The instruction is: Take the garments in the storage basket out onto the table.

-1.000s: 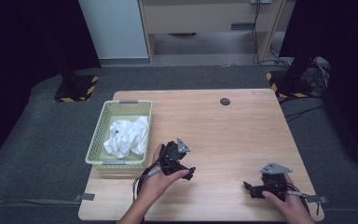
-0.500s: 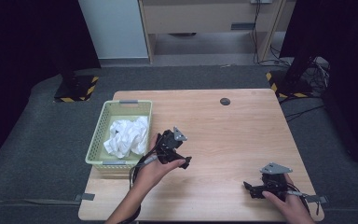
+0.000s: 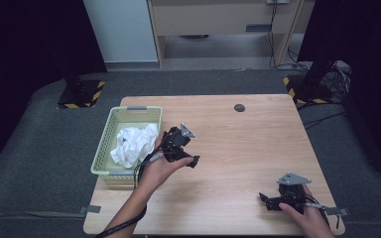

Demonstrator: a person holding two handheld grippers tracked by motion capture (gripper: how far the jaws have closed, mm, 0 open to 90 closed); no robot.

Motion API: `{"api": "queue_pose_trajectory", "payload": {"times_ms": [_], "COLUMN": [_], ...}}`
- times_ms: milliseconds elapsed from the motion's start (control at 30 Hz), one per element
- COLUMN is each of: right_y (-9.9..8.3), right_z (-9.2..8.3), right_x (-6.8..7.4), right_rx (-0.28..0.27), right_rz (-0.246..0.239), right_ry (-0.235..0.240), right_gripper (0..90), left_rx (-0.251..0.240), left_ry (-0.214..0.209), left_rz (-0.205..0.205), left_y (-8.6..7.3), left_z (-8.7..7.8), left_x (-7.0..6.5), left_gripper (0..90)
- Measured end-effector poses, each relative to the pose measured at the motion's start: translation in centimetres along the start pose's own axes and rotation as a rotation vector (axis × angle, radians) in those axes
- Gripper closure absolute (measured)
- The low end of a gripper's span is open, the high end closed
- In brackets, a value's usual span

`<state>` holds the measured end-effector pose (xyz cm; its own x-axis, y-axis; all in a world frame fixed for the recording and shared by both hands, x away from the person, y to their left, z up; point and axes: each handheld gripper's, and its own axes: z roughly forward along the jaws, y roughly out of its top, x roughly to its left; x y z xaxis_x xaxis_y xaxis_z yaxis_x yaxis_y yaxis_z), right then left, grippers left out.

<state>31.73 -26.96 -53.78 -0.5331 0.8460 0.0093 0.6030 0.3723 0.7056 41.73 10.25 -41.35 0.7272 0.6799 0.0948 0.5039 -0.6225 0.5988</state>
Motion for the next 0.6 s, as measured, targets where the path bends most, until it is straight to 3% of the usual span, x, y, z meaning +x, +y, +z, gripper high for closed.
{"api": "queue_pose_trajectory", "payload": {"times_ms": [600], "right_y": [0.0], "right_z": [0.0], "right_x": [0.0], "right_rx": [0.000], "right_rz": [0.000], "right_ry": [0.000], "right_gripper": [0.5], "left_rx": [-0.002], "left_ry": [0.027], "left_rz": [-0.016], "left_y": [0.7], "left_z": [-0.4], "left_x": [4.1], "left_gripper": [3.5]}}
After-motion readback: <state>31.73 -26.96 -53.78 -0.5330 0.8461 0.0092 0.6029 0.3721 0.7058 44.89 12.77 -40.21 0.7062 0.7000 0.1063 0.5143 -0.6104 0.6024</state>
